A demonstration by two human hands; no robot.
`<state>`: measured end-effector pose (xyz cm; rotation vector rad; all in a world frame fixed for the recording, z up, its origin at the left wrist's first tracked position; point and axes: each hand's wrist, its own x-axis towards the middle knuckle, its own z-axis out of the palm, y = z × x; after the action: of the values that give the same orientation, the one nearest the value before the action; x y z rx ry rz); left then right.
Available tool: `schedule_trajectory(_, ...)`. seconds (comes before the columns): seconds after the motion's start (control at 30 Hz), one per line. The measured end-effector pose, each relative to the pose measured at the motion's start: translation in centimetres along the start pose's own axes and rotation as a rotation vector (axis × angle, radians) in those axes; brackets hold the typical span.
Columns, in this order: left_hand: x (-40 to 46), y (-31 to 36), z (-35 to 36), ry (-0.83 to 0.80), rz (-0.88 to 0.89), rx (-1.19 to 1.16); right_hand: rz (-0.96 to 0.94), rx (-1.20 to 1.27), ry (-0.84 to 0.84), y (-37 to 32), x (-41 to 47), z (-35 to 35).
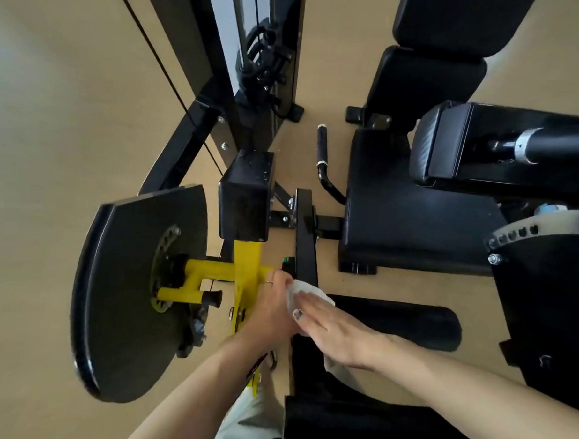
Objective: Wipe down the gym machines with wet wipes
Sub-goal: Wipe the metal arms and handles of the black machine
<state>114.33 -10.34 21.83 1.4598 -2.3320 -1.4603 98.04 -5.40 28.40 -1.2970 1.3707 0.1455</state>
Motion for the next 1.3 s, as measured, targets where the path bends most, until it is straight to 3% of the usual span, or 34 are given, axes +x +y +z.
schedule_trajectory(0.1,-0.2,-0.7,-0.6,-0.116,0.032,0.105,-0.031,-0.099,-0.048,0.4,0.0,-0.1)
schedule_trajectory(0.17,-0.1,-0.8,-1.2,-0.157,0.016,0.004,-0.054,-0.131,-0.061,1.1,0.5,-0.1)
schedule_trajectory(0.27,0.6,-1.7,-2.0,-0.088,-0.085,-0.12,-0.057,-0.201,-0.051,2.3,2.3,-0.3)
schedule_trajectory(0.33,1.7,-2.1,-2.2,-0.026,-0.131,0.009,-0.053,-0.221,-0.002,3.1,4.3,-1.0)
schedule_trajectory(0.53,5.2,-2.2,0.9,-0.136,-0.162,0.311,-0.098,-0.311,0.198,6.5,13.0,-3.9)
schedule_trajectory(0.63,7.5,-3.0,1.7,-0.005,-0.263,0.184,-0.162,-0.421,0.24,7.5,16.7,-5.3)
schedule_trajectory(0.73,8.4,-3.3,2.4,-0.019,-0.257,0.176,-0.219,-0.393,0.203,9.4,19.3,-4.9)
schedule_trajectory(0.83,9.2,-3.5,2.7,0.017,-0.305,0.222,-0.127,-0.265,0.262,7.7,16.3,-4.4)
schedule_trajectory(0.9,9.9,-3.0,2.2,0.023,-0.426,0.167,-0.099,-0.116,0.229,6.9,12.3,-3.2)
schedule_trajectory(1.03,11.0,-2.1,1.4,0.08,-0.45,0.07,-0.105,0.004,0.128,5.8,8.2,-2.2)
schedule_trajectory(1.17,12.1,-2.7,2.1,0.135,-0.4,0.056,-0.134,-0.123,0.234,7.8,13.6,-4.3)
schedule_trajectory(1.3,12.2,-3.3,2.6,0.232,-0.308,0.066,-0.078,-0.338,0.232,10.3,21.7,-7.2)
